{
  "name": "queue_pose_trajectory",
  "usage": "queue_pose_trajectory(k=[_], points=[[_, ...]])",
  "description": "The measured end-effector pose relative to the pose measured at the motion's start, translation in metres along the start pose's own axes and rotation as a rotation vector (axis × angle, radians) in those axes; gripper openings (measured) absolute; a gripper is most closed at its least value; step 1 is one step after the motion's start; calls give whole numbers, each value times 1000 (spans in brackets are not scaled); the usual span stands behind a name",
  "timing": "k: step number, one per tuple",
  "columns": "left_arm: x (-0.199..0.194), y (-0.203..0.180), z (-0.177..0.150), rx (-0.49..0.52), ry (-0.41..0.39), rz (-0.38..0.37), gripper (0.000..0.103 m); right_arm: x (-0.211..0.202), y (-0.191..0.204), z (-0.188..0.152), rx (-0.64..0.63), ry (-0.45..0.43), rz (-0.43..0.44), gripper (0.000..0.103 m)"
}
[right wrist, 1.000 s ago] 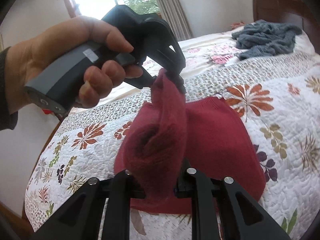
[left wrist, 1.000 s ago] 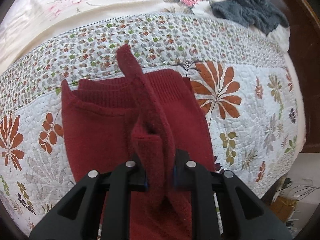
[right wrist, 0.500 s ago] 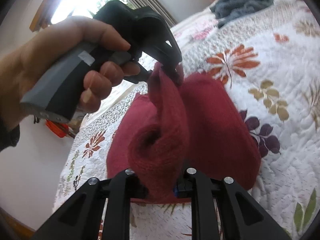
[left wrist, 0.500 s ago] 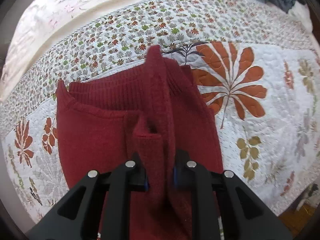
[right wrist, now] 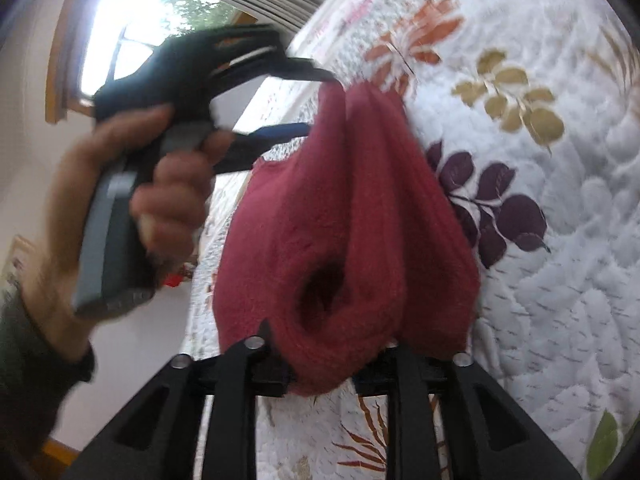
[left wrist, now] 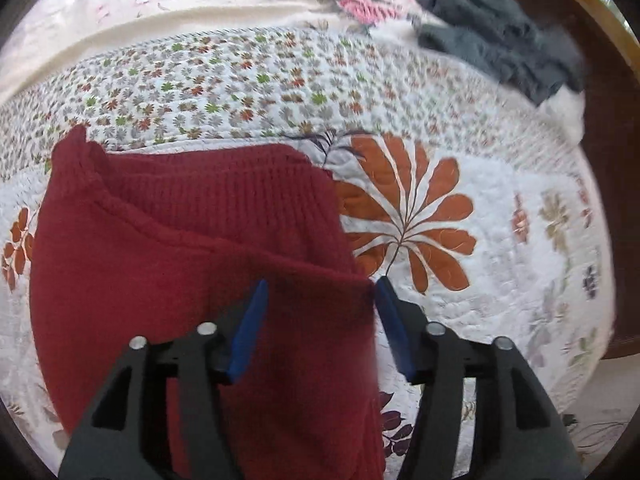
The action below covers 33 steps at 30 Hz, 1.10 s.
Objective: Fold small clothes
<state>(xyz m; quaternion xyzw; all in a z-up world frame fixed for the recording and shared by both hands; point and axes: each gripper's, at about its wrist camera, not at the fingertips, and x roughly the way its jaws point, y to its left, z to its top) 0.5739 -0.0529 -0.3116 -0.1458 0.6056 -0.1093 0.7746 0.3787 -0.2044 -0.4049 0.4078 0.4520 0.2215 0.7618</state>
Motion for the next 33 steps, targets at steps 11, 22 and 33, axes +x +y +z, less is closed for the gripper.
queue_pose_trajectory(k=[11,22,33], points=[[-81,99,-56,-74,-39,-288,66,-12,-31,40,170,151,210,66],[-81,137,-132,-90,51,-540,64,40,-30,107,168,363,203,62],[-44,136,-149,-124,111,-589,63,22,-7,112,-67,264,-50,19]])
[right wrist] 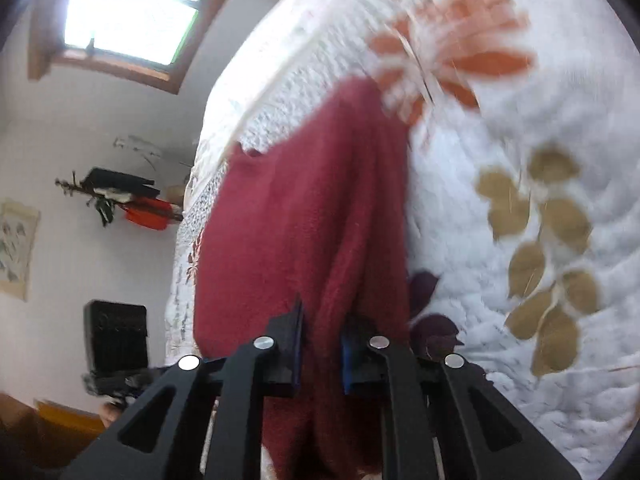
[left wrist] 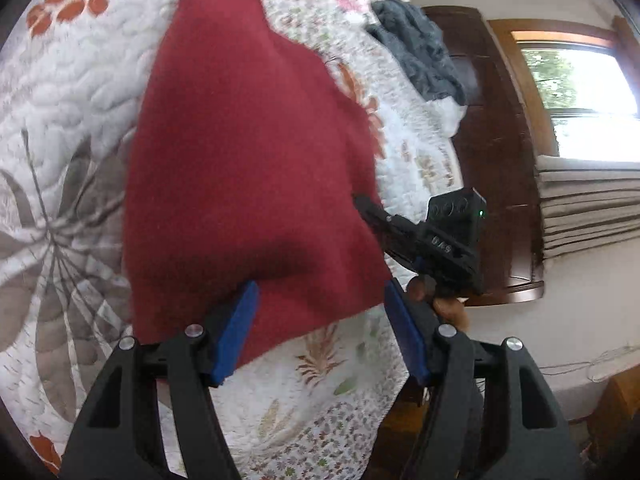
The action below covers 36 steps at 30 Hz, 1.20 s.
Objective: Fold small clothes
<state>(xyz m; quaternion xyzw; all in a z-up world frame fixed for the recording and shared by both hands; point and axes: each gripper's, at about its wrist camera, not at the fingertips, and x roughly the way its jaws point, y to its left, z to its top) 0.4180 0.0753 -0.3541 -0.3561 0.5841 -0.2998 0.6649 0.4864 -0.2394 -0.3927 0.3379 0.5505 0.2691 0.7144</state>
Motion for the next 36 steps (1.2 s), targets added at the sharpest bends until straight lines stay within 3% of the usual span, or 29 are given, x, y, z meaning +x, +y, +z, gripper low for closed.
queue_pose_trajectory(k=[2,3,5,7,8,9,11,14,16,19,20,21,25,26,27,30,32,36], points=[[5,2,-3,1,15,-6,63,-4,-8,7,63,-8,66,28],[7,2,-3,4,19,-3,63,-8,-10,15,90,-35,92,44],[8,4,0,-1,21,-4,63,-9,-14,29,128,-51,124,52],[10,6,1,-12,20,-11,63,-3,-14,43,138,-20,128,48],[10,7,1,-16,20,-14,63,0,-11,45,110,-22,101,23],[11,8,1,-21,19,-16,63,-5,-5,47,57,-36,58,14],[12,11,0,-24,27,-23,63,-17,11,42,-36,-113,-6,13],[18,13,0,-19,44,-18,63,-7,-1,35,-27,-112,-110,14],[14,10,1,-27,51,-28,62,-3,-15,32,35,-82,-58,17],[-9,-6,13,25,4,-65,63,-20,-10,39,65,-122,7,34],[-16,-9,18,40,-16,-65,65,-26,-9,42,61,-138,3,46],[-24,-11,28,51,-48,-62,66,-29,-6,48,56,-146,-8,48],[-39,-7,63,30,-121,-85,67,-15,0,67,11,-87,-95,46],[-38,-6,71,33,-125,-79,67,-12,3,67,-17,-94,-132,23],[-36,-7,76,39,-122,-73,67,-11,7,69,-55,-102,-172,17],[-14,6,91,34,-62,12,65,1,-2,77,-12,-123,-238,19],[-4,22,96,-11,-35,16,62,9,-8,77,8,-110,-259,34],[-24,26,101,-55,-45,-11,62,-21,4,56,-14,-146,-211,41]])
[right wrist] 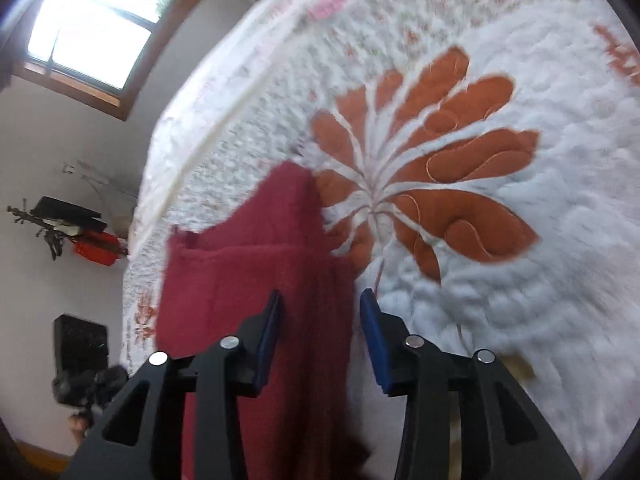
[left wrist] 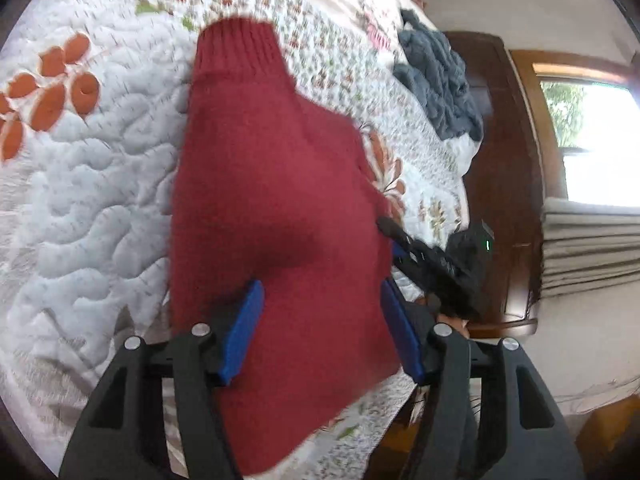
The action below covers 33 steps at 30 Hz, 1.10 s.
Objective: Fold small clothes
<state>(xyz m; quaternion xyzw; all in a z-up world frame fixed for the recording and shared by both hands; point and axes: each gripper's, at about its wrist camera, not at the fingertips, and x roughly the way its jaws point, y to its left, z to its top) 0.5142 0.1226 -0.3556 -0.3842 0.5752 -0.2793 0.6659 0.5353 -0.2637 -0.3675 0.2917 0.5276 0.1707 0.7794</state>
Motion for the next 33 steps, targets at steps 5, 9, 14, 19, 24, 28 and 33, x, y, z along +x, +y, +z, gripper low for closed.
queue_pose_trajectory(k=[5,9,14,19,24,28,33], points=[[-5,-31,-24,120,38,-39,63,-36,37,-52,-180,50,104,34],[22,-17,-36,153,98,145,54,-16,41,-85,-322,135,-51,21],[9,-20,-39,125,63,149,63,-41,47,-83,-279,119,-27,22],[-23,-22,-63,137,-10,139,74,-55,31,-102,-277,164,-39,22],[-31,11,-92,41,-8,177,81,-60,7,-93,-134,177,51,40],[-38,27,-102,35,-9,198,86,-88,-25,-60,90,83,218,56],[-34,39,-100,-10,-32,106,86,-69,-62,-19,254,169,306,82]])
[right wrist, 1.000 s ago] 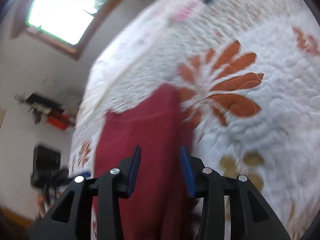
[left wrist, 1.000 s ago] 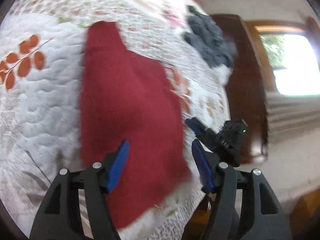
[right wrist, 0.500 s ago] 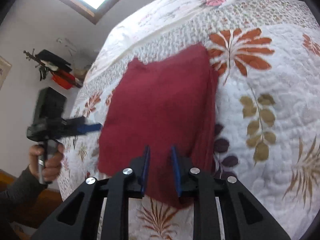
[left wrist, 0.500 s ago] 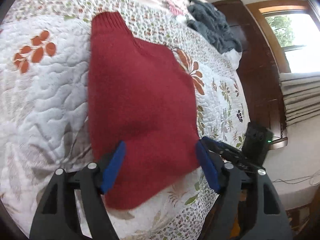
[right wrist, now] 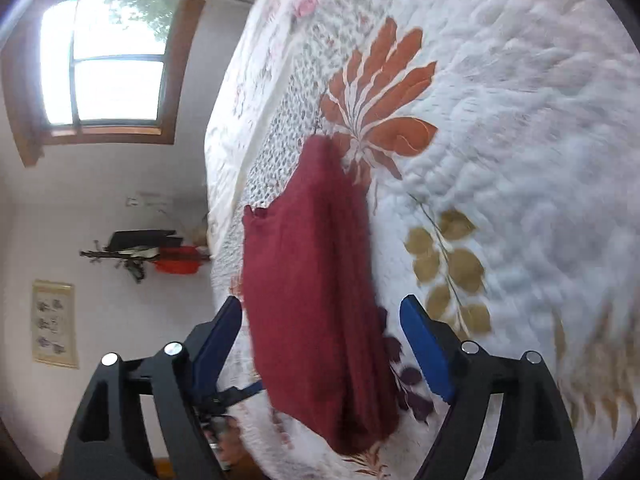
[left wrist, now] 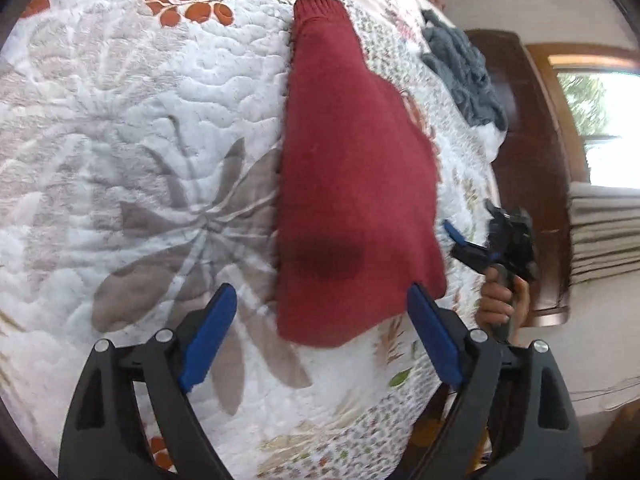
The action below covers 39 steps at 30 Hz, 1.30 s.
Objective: Fold small clothes
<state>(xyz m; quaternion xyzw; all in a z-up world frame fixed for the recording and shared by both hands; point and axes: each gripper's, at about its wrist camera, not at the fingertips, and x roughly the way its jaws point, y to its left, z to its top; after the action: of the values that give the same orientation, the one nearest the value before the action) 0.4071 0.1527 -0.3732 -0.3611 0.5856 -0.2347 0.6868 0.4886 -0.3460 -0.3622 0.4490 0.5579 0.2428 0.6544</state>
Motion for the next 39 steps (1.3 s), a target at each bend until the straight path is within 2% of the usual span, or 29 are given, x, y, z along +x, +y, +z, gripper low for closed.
queue_pose_trajectory(k=[4,8,16,25,31,33,34,35,36,38,39], points=[[17,-1,5,7,14,-59,86,28,3,24,-16,84,-12,83],[37,5,12,-39,41,-114,86,51,0,35,-46,165,-69,82],[61,8,13,-61,81,-196,87,72,7,44,-89,218,-77,83],[74,10,19,-76,112,-232,87,113,16,46,-126,245,-68,86],[78,-3,14,-49,121,-155,86,126,22,45,-148,237,-51,85],[81,-10,14,-37,128,-122,82,127,25,43,-160,228,-54,77],[82,-10,15,-35,132,-109,76,130,26,42,-169,227,-63,72],[83,-10,16,-40,137,-83,69,132,26,41,-170,230,-72,56],[83,-8,17,-51,142,-63,68,134,25,40,-165,232,-69,45],[81,-12,20,-62,150,-23,56,133,27,37,-178,216,-63,40],[80,-14,20,-61,151,-11,53,133,29,36,-185,203,-68,39]])
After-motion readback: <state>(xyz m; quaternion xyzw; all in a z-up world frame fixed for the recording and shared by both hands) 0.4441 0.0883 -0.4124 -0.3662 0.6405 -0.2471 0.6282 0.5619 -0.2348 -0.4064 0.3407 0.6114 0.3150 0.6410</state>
